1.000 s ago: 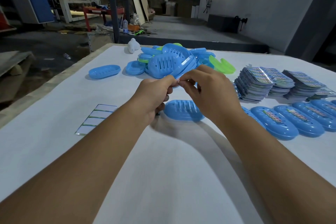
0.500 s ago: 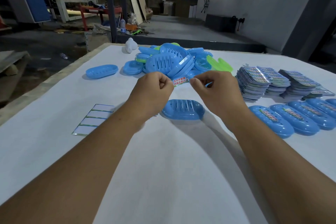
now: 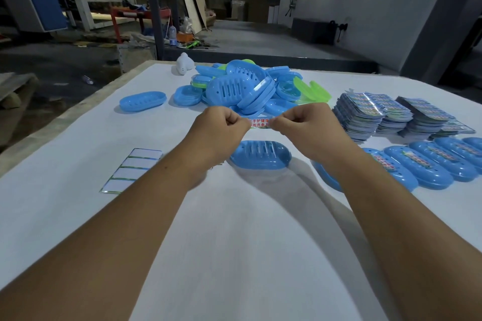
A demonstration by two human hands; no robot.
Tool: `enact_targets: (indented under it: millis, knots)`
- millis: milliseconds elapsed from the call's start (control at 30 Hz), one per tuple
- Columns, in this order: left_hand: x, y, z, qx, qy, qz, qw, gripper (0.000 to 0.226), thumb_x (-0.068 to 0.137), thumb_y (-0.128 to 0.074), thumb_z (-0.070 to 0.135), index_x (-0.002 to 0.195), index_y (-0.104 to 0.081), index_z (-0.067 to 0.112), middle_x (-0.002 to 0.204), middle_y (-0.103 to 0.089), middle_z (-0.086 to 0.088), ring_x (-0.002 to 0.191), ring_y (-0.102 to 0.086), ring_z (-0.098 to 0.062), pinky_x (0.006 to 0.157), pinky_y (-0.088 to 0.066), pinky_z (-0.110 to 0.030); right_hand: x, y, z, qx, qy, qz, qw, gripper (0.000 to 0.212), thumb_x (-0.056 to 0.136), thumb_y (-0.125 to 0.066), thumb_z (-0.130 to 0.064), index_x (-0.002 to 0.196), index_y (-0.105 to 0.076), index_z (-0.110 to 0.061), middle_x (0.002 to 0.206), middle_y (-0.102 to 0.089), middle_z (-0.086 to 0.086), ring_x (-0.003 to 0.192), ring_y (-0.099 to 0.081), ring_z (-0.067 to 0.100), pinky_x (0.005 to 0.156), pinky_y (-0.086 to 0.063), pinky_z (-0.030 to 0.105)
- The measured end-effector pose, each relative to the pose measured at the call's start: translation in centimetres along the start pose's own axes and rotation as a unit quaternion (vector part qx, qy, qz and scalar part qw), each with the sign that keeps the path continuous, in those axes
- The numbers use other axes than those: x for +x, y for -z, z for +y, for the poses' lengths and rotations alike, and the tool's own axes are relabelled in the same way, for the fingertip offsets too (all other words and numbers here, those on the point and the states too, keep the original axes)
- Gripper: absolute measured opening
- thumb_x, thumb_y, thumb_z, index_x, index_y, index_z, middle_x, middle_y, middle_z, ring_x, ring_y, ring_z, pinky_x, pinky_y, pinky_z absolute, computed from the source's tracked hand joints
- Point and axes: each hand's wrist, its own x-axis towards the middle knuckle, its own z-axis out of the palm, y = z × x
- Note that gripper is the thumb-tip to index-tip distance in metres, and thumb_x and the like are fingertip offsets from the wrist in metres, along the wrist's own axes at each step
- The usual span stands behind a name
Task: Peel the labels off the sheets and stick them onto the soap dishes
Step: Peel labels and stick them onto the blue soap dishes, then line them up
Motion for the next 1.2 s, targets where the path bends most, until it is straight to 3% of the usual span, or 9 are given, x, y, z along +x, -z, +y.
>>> enact_targets:
  millis: [100, 267, 367, 500, 700, 833, 967, 1200]
  knots:
    - [0.0, 0.1, 0.0, 0.008, 0.008, -0.031, 0.999, 0.028, 0.089, -0.067, 0.038, 0.071, -0.068, 0.016, 0.043, -0.049, 0.015, 0.038, -0.043, -0.001, 0.036, -0.036, -0.016, -0.2, 0.6, -0.3, -0.005, -0.031, -0.01, 0.999, 0.046, 0.078, -0.083, -0.042, 0.074, -0.069, 0.002, 0.053, -0.037, 0.001, 0.047, -0.025, 0.013, 0.038, -0.023, 0.017]
    - [-0.1, 0.2, -0.1, 0.065, 0.037, -0.076, 0.994, 0.032, 0.089, -0.07, 0.041, 0.073, -0.073, 0.014, 0.048, -0.059, 0.012, 0.04, -0.05, 0.001, 0.04, -0.039, -0.017, -0.5, 1.1, -0.6, -0.099, -0.068, -0.073, 0.99, 0.049, 0.082, -0.081, -0.046, 0.076, -0.071, 0.002, 0.056, -0.036, 0.004, 0.053, -0.026, 0.018, 0.049, -0.025, 0.026]
    - [-0.2, 0.3, 0.1, 0.131, 0.043, -0.094, 0.986, 0.032, 0.088, -0.07, 0.047, 0.07, -0.075, 0.02, 0.062, -0.068, 0.008, 0.054, -0.056, -0.004, 0.051, -0.041, -0.023, -0.7, 1.0, -1.0, -0.158, -0.064, -0.091, 0.981, 0.04, 0.082, -0.08, -0.047, 0.072, -0.077, -0.009, 0.048, -0.033, 0.0, 0.042, -0.022, 0.014, 0.039, -0.022, 0.023]
    - [-0.4, 0.4, 0.3, 0.16, 0.051, -0.111, 0.98, 0.031, 0.086, -0.071, 0.047, 0.069, -0.077, 0.022, 0.073, -0.073, 0.001, 0.063, -0.059, -0.009, 0.056, -0.044, -0.027, -0.9, 1.2, -1.5, -0.194, -0.068, -0.115, 0.972, 0.032, 0.082, -0.079, -0.049, 0.067, -0.077, -0.022, 0.037, -0.036, -0.007, 0.034, -0.029, 0.012, 0.046, -0.029, 0.025]
    - [-0.4, 0.2, 0.6, 0.18, 0.055, -0.112, 0.976, 0.03, 0.084, -0.072, 0.046, 0.068, -0.077, 0.022, 0.077, -0.073, -0.002, 0.076, -0.066, -0.016, 0.065, -0.05, -0.033, -1.1, 1.1, -1.5, -0.208, -0.061, -0.119, 0.969, 0.03, 0.083, -0.079, -0.048, 0.076, -0.081, -0.019, 0.052, -0.046, 0.001, 0.035, -0.03, 0.012, 0.049, -0.033, 0.027]
    - [-0.3, 0.1, 0.4, 0.184, 0.054, -0.107, 0.976, 0.029, 0.085, -0.071, 0.046, 0.068, -0.077, 0.023, 0.075, -0.073, 0.001, 0.075, -0.065, -0.014, 0.062, -0.048, -0.03, -1.0, 1.2, -1.2, -0.195, -0.071, -0.121, 0.971, 0.036, 0.084, -0.078, -0.047, 0.08, -0.081, -0.011, 0.06, -0.052, 0.006, 0.045, -0.037, 0.017, 0.05, -0.036, 0.025]
    - [-0.3, -0.3, 0.1, 0.185, 0.046, -0.092, 0.977, 0.031, 0.084, -0.07, 0.044, 0.072, -0.077, 0.017, 0.071, -0.071, -0.001, 0.062, -0.057, -0.014, 0.057, -0.043, -0.028, -0.9, 1.0, -0.8, -0.179, -0.079, -0.117, 0.974, 0.038, 0.085, -0.077, -0.044, 0.077, -0.079, -0.007, 0.056, -0.058, 0.005, 0.033, -0.044, 0.012, 0.035, -0.034, 0.014]
    - [0.0, -0.5, -0.1, 0.202, 0.036, -0.085, 0.975, 0.033, 0.082, -0.065, 0.041, 0.082, -0.076, 0.01, 0.072, -0.066, -0.01, 0.063, -0.049, -0.014, 0.061, -0.042, -0.03, -0.6, 0.7, -0.7, -0.182, -0.088, -0.108, 0.973, 0.035, 0.084, -0.077, -0.044, 0.076, -0.08, -0.01, 0.055, -0.065, 0.003, 0.033, -0.05, 0.01, 0.036, -0.039, 0.014]
